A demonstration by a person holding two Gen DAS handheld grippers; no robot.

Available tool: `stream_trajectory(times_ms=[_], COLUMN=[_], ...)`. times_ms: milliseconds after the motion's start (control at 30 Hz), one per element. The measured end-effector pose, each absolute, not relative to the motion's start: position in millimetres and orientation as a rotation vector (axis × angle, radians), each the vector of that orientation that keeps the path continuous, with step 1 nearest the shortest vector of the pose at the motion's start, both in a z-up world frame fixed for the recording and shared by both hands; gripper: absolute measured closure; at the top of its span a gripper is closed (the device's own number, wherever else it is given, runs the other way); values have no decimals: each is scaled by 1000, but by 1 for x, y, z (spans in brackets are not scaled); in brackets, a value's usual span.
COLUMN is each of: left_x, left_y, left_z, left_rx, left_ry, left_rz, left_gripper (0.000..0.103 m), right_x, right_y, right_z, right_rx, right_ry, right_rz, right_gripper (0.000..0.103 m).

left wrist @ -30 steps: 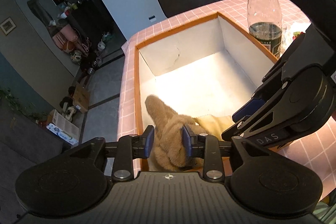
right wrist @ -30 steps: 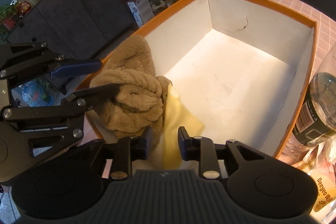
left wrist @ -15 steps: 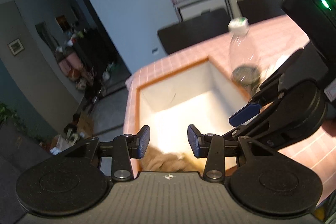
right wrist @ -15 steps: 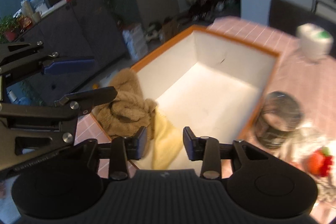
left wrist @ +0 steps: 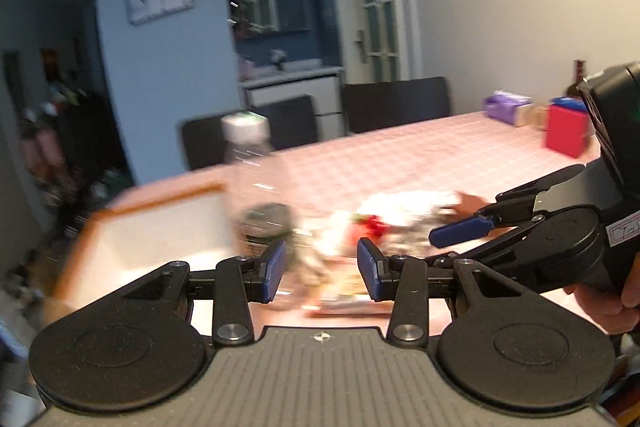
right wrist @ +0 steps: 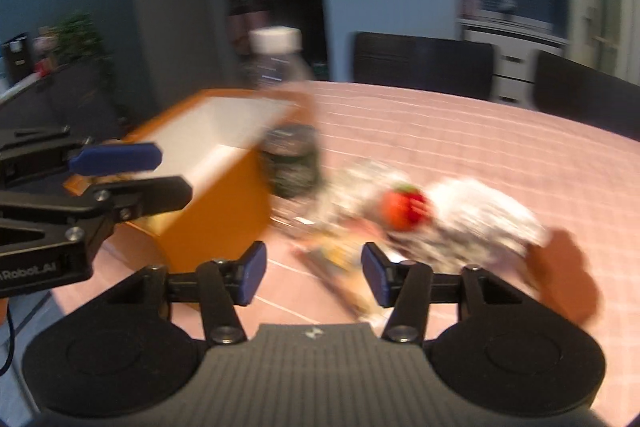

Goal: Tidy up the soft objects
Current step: 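Return both tools to the table toward the brown sponge and plastic sheet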

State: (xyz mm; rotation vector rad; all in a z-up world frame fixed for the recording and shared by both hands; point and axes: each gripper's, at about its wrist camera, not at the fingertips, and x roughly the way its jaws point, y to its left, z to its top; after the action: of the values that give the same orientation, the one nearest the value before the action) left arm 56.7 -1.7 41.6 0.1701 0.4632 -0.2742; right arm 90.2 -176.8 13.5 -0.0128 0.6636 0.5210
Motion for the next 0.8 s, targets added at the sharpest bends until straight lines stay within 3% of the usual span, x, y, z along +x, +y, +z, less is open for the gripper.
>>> stream_trajectory(times_ms=[233, 400, 633, 800], left_x=[89, 102, 121, 136], left_y=[-41, -70, -103, -119], left_z=[-14, -43, -61, -72], left_rx=[74, 11, -55, -88], left_ry=[551, 617, 683, 729], left_rz=[-396, -471, -529, -558], left_gripper=[54, 54, 51, 42], right_x=[93, 98, 100, 110], right_y=[-244, -289, -325, -330], right_z=[-34, -54, -64, -78], right_rx=[-74, -30, -11, 9], right_ry=[734, 779, 781, 812], right_rz=[267, 163, 23, -5], right_gripper=[31, 32, 55, 65])
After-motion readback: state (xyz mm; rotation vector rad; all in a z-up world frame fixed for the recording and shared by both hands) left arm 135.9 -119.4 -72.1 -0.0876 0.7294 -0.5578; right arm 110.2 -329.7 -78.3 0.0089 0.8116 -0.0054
